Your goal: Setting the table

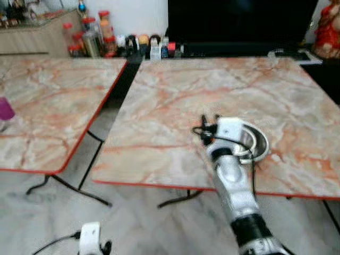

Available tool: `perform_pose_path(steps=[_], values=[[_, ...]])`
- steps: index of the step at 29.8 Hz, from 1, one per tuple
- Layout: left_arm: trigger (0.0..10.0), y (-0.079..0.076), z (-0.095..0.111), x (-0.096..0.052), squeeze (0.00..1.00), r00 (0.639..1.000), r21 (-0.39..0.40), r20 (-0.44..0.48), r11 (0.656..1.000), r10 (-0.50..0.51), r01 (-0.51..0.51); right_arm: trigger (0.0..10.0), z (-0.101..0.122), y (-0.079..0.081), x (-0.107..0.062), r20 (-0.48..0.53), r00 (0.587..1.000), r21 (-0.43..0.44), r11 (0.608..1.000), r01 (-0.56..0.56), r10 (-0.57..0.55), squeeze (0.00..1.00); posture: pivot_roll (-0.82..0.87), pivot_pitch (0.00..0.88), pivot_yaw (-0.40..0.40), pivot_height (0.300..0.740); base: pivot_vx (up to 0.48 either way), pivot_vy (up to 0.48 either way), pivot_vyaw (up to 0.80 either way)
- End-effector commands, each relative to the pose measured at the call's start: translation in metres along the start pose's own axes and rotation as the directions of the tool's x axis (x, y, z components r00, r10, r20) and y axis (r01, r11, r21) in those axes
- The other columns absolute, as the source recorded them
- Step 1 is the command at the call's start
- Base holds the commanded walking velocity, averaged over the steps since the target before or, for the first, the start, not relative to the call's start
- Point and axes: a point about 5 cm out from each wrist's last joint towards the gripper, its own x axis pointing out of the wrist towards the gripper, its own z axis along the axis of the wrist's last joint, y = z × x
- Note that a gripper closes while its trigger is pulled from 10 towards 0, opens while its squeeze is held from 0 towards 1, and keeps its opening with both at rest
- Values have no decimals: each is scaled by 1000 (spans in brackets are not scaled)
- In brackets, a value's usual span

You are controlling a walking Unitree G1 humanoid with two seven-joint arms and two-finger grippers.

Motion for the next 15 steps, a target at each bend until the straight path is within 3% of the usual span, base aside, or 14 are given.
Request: perform_pose_path(steps=[1, 15], values=[[10000, -3, -1, 1, 0, 1000, 0, -9, 1000, -8, 8, 10000, 4, -7, 2, 15, 1000, -8, 1000, 22, -21, 0, 33, 0, 79, 740, 0, 364, 0], [10000, -4, 2, 1, 0, 1000, -8, -4, 1000, -7, 7, 10000, 7, -9, 3, 31, 999, -10, 999, 43, -42, 0, 29, 0, 88, 740, 0, 363, 0]])
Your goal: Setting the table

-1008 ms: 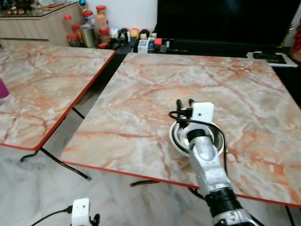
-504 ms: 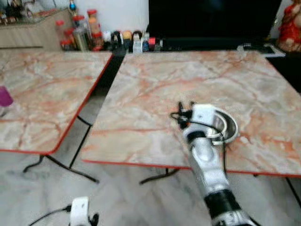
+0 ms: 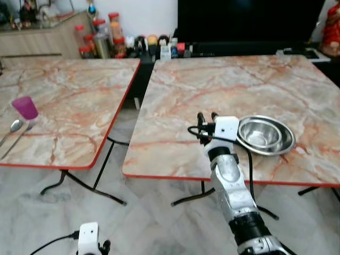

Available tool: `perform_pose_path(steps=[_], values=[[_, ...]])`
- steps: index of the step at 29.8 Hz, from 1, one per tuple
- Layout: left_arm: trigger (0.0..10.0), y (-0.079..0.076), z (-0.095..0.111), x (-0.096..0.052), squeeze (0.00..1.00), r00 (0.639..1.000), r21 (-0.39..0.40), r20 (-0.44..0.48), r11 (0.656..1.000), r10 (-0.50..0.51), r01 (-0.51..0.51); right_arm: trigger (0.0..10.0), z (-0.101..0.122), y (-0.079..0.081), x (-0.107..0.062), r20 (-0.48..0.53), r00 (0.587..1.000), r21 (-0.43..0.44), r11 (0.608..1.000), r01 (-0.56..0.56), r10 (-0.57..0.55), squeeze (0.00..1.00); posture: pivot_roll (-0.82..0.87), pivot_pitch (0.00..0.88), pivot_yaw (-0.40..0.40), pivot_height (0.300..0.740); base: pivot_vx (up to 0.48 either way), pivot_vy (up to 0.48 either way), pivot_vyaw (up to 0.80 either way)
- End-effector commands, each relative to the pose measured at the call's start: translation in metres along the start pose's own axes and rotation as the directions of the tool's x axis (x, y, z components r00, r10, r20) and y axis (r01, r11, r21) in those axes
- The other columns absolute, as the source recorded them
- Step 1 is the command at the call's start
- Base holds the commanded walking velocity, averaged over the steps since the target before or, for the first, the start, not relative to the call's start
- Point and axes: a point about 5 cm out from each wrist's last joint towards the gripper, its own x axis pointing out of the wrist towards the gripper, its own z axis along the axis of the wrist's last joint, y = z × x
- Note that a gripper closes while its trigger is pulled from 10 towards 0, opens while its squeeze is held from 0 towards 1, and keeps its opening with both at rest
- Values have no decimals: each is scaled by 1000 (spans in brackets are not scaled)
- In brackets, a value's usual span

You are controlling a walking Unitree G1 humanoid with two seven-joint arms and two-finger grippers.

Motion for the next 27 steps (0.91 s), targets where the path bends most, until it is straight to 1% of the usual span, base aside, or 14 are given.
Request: perform_pose_path(steps=[1, 7, 10, 14, 27], values=[[10000, 3, 0, 0, 0, 1000, 1, -6, 1000, 10, -10, 10000, -1, -3, -1, -2, 1000, 3, 1000, 16, -16, 0, 28, 0, 89, 740, 0, 360, 0], [10000, 2, -2, -1, 0, 1000, 2, -8, 1000, 8, -8, 10000, -7, -4, -3, -20, 1000, -2, 1000, 20, -20, 0, 27, 0, 91, 740, 0, 359, 0], [10000, 2, -3, -1, 0, 1000, -2, -11, 1000, 8, -8, 10000, -18, -6, -8, -61, 998, -9, 1000, 16, -17, 0, 32, 0, 85, 740, 0, 360, 0], [10000, 2, -5, -1, 0, 1000, -6, -13, 1000, 11, -11, 10000, -27, -8, -13, -90, 996, -14, 1000, 9, -10, 0, 34, 0, 83, 740, 0, 360, 0], [10000, 2, -5, -2, 0, 1000, -9, -13, 1000, 13, -13, 10000, -33, -9, -16, -106, 994, -23, 1000, 3, -5, 0, 32, 0, 80, 740, 0, 355, 0]])
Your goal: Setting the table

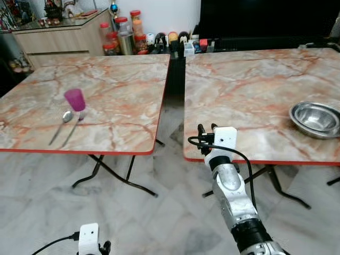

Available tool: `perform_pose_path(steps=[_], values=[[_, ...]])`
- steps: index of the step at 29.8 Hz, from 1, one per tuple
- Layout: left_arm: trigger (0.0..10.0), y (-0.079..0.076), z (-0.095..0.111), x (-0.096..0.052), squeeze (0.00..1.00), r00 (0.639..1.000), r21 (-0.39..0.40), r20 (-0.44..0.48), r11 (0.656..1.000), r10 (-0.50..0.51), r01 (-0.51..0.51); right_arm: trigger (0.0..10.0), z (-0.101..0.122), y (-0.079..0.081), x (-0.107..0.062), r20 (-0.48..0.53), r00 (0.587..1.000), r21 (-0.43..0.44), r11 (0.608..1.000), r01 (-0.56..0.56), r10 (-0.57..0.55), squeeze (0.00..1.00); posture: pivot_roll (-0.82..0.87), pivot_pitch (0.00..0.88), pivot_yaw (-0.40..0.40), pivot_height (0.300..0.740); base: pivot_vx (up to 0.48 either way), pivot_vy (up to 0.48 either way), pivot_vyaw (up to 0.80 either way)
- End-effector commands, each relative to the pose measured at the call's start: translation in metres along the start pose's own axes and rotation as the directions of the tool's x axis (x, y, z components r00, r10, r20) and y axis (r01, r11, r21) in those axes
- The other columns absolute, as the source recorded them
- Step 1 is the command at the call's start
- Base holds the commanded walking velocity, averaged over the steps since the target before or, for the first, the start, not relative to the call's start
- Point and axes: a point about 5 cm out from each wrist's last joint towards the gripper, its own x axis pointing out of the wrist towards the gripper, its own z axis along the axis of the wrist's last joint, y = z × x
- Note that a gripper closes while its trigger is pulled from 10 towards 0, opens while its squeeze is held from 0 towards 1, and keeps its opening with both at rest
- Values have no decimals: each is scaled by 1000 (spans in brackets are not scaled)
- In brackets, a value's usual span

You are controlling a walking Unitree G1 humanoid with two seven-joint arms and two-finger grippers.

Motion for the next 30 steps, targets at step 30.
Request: perform_pose_path(steps=[30], values=[[10000, 7, 0, -1, 0, 1000, 4, -9, 1000, 21, -21, 10000, -130, -39, -77, -566, 822, -11, 998, 61, -57, 0, 38, 0, 76, 740, 0, 347, 0]])
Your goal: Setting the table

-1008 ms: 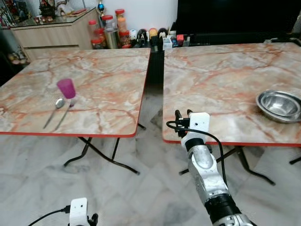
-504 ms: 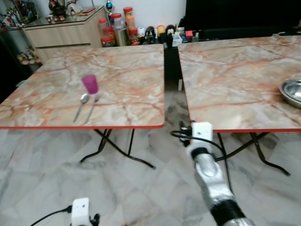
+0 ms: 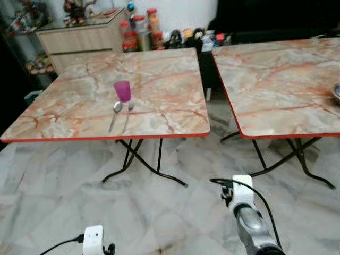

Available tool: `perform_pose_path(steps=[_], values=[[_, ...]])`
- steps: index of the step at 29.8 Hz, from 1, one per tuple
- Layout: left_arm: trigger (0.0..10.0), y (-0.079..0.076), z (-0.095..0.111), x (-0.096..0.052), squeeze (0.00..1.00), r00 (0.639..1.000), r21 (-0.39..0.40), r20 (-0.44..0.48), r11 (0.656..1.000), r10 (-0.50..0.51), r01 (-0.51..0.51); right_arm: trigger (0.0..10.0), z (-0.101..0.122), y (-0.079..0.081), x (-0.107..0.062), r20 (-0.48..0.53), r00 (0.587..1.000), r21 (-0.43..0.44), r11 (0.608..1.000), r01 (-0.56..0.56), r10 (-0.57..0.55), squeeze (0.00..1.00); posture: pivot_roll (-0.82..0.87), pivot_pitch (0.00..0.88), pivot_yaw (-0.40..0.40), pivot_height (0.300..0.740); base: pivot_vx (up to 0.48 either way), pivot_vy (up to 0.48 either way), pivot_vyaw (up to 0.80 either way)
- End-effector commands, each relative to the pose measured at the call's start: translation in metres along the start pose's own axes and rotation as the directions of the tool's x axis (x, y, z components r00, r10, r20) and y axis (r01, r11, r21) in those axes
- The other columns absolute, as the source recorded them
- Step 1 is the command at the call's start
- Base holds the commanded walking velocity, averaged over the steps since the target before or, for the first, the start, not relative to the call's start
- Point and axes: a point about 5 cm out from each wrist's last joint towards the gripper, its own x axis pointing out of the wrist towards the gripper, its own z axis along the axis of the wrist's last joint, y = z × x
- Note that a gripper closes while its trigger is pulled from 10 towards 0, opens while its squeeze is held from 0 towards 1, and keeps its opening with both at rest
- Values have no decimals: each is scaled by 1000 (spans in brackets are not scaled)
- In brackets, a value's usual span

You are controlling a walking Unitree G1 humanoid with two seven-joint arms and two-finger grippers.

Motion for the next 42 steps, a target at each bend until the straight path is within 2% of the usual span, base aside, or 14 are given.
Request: perform_pose_path(steps=[1, 5, 10, 14, 17, 19, 21, 25, 33, 42], values=[[10000, 10, -4, -2, 0, 1000, 7, -17, 1000, 23, -23, 10000, -10, 14, -2, -44, 997, 11, 998, -56, 57, 0, 41, 0, 79, 740, 0, 0, 0], [10000, 10, -4, -2, 0, 1000, 10, -21, 1000, 22, -22, 10000, -27, 10, -8, -118, 992, 14, 999, -33, 35, 0, 41, 0, 80, 740, 0, 127, 0], [10000, 11, -2, -2, 0, 1000, 13, -16, 1000, 24, -24, 10000, -47, 8, -15, -195, 980, 65, 998, -21, 33, 0, 47, 0, 80, 740, 0, 301, 0], [10000, 11, -2, -2, 0, 1000, 14, -16, 1000, 24, -24, 10000, -49, 7, -16, -205, 978, 68, 997, -18, 32, 0, 47, 0, 80, 740, 0, 300, 0], [10000, 11, -3, -2, 0, 1000, 20, -20, 1000, 21, -20, 10000, -56, 1, -19, -246, 969, 42, 999, 6, 5, 0, 52, 0, 82, 740, 0, 300, 0], [10000, 11, -3, -2, 0, 1000, 21, -22, 1000, 21, -21, 10000, -53, -5, -18, -239, 971, -43, 999, -33, 21, 0, 47, 0, 81, 740, 0, 302, 0], [10000, 11, -3, -2, 0, 1000, 22, -22, 1000, 21, -21, 10000, -53, -5, -18, -239, 971, -57, 998, -41, 26, 0, 47, 0, 81, 740, 0, 304, 0], [10000, 11, -4, -2, 0, 1000, 28, -25, 999, 17, -16, 10000, -60, -12, -21, -269, 963, -29, 999, -22, 13, 0, 45, 0, 80, 740, 0, 302, 0], [10000, 12, -4, -2, 0, 1000, 34, -25, 999, 15, -14, 10000, -84, -13, -36, -339, 941, 6, 1000, 8, -6, 0, 55, 0, 87, 740, 0, 307, 0], [10000, 15, 0, -2, 0, 1000, 48, -20, 999, 15, -14, 10000, -91, -16, -41, -348, 937, 45, 998, 43, -25, 0, 54, 0, 105, 740, 0, 350, 0]])
